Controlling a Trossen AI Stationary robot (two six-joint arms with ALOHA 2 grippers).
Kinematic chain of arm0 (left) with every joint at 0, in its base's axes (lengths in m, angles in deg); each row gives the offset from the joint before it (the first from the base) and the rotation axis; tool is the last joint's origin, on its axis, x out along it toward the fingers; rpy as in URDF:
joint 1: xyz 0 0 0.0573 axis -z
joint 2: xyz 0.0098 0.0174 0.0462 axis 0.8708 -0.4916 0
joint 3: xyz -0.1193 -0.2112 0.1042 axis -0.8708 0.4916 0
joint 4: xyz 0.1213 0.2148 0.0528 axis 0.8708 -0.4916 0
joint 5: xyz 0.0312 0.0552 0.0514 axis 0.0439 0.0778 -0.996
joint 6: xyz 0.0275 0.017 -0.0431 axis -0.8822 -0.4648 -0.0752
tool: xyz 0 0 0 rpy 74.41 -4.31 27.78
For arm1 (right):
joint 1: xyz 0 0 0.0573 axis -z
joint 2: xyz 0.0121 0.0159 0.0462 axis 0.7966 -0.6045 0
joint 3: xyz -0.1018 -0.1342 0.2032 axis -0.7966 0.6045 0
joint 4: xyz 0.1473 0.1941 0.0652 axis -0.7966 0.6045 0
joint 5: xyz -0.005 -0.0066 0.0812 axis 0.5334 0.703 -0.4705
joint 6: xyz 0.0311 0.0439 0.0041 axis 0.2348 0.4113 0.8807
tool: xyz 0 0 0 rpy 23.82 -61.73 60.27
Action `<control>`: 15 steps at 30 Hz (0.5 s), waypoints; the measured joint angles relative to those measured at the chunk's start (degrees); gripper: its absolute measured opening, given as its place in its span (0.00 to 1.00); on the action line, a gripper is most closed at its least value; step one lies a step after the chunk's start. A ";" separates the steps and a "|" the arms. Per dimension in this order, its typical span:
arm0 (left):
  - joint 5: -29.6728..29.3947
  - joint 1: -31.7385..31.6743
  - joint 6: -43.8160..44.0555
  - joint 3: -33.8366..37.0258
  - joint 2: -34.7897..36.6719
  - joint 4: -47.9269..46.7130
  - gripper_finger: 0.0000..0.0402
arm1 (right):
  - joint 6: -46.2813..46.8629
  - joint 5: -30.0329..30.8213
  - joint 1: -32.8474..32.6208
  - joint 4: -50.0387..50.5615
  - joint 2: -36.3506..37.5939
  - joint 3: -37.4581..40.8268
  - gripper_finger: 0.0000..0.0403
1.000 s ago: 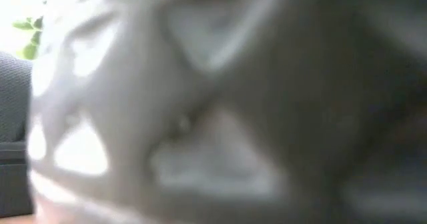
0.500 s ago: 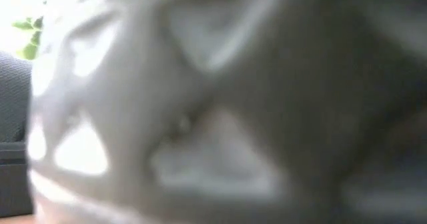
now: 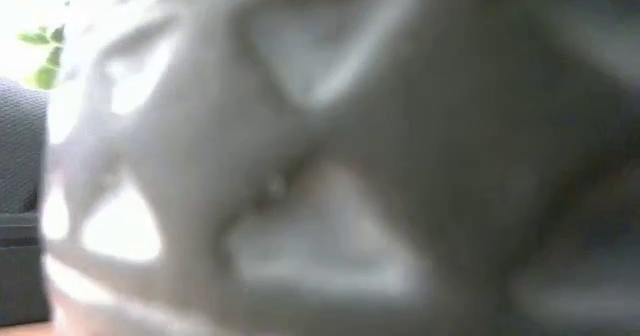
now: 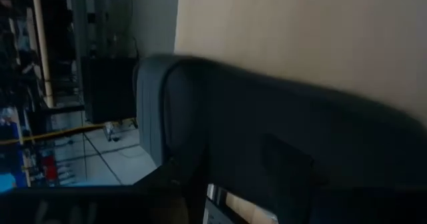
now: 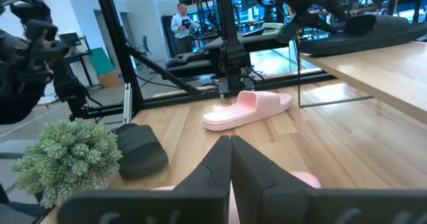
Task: Pick and place slides into the shelf
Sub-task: Put the black slides on the shelf
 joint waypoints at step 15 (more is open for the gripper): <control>6.97 18.80 31.98 -19.03 0.08 -36.68 0.23 | -0.72 -2.52 -0.04 -16.28 -0.04 0.01 0.03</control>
